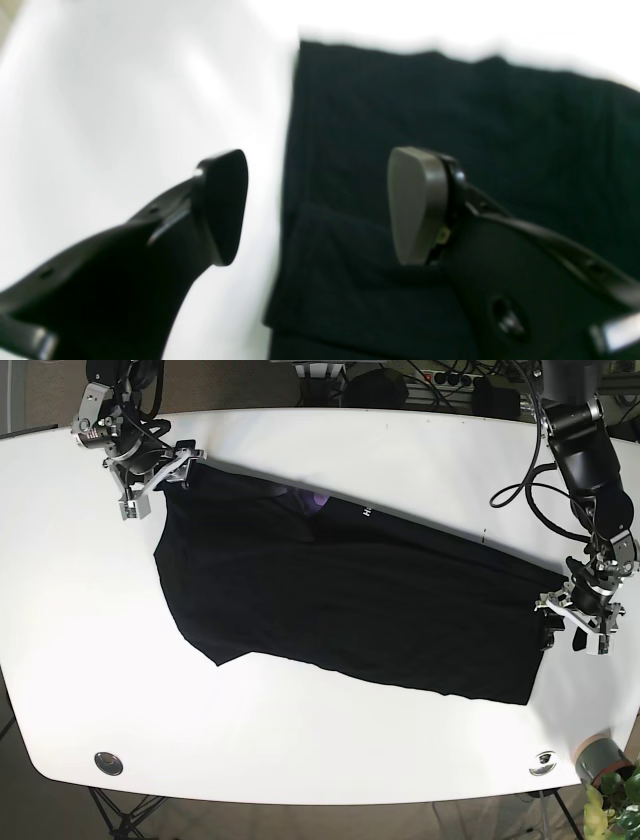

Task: Fold the T-shirt properly
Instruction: 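Grasp the shirt edge with both grippers at its two ends, then pull the grasped shirt edge with both grippers away from the shirt body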

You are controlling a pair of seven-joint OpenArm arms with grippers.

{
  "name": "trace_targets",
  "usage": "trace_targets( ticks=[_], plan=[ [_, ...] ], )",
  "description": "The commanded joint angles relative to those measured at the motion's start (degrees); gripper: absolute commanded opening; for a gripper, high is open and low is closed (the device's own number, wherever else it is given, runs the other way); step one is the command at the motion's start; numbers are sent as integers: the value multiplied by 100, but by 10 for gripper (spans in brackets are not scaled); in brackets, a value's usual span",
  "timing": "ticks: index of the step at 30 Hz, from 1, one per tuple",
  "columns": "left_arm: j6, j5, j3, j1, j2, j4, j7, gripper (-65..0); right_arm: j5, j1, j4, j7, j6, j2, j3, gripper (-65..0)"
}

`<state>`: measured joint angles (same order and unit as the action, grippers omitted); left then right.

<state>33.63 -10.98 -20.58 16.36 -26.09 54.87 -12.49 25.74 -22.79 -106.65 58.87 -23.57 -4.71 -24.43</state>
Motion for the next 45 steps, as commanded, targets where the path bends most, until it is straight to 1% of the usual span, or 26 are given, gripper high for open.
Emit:
trace_targets(
  ticks=[1,5,8,15,17,18,21,24,25,27,28,30,31,32,33,35,37,39,41,43,45],
  plan=[
    [18,101,128,100,-314,-270,260,-236,94,32,146,-81,-100,-8,-15,-301],
    [18,153,216,109,-367,-621,427,-236,94,32,217,-133,-100,-8,-15,-301],
    [26,153,216,100,-376,-762,427,-236,103,15,217,-230,-109,1,-15,-301],
    [53,153,225,83,-350,-1201,427,-240,103,24,217,-239,-109,9,-15,-306],
    [53,162,225,56,-350,-1263,427,-242,112,32,217,-239,-109,9,-15,-344],
    [53,162,225,56,-350,-1272,427,-243,112,32,217,-239,-109,9,-15,-379],
    [53,162,216,-76,-358,-1281,427,-243,121,50,217,-239,-109,-8,-15,-453],
    [53,162,216,-243,-350,-1272,427,-247,112,129,217,-239,-109,-17,-15,-465],
    [53,162,216,-278,-350,-1272,427,-271,103,129,217,-239,-109,-17,-15,-469],
    [53,180,216,-304,-341,-1272,427,-356,103,147,217,-239,-109,-17,-15,-472],
    [53,188,216,-313,-341,-1272,418,-431,103,156,208,-239,-109,-17,-15,-482],
    [53,188,225,-313,-341,-1272,410,-554,112,156,190,-239,-109,-17,-15,-531],
    [53,188,225,-313,-341,-1272,410,-619,112,156,190,-239,-109,-17,-15,-575],
    [53,197,225,-322,-341,-1272,401,-650,103,156,190,-239,-109,-17,-15,-615],
    [53,197,225,-322,-341,-1254,366,-650,103,164,190,-239,-109,-26,-15,-633],
    [61,144,181,-436,-341,-1219,23,-650,130,164,182,-239,-109,-140,-15,-618],
    [149,127,172,-498,-350,-1122,-259,-650,138,156,182,-239,-109,-219,-15,-621],
    [422,21,-100,-726,-367,-683,-619,-650,138,129,182,-239,-109,-307,-15,-626],
    [563,-5,-478,-1060,-341,-305,-892,-650,147,112,173,-239,-117,-386,-23,-626],
    [637,4,-848,-1403,-270,258,-1199,-637,147,103,94,-230,-205,-448,-41,-626],
    [637,13,-1103,-1720,-7,750,-1481,-614,130,24,6,-212,-355,-465,-50,-626]
  ],
)
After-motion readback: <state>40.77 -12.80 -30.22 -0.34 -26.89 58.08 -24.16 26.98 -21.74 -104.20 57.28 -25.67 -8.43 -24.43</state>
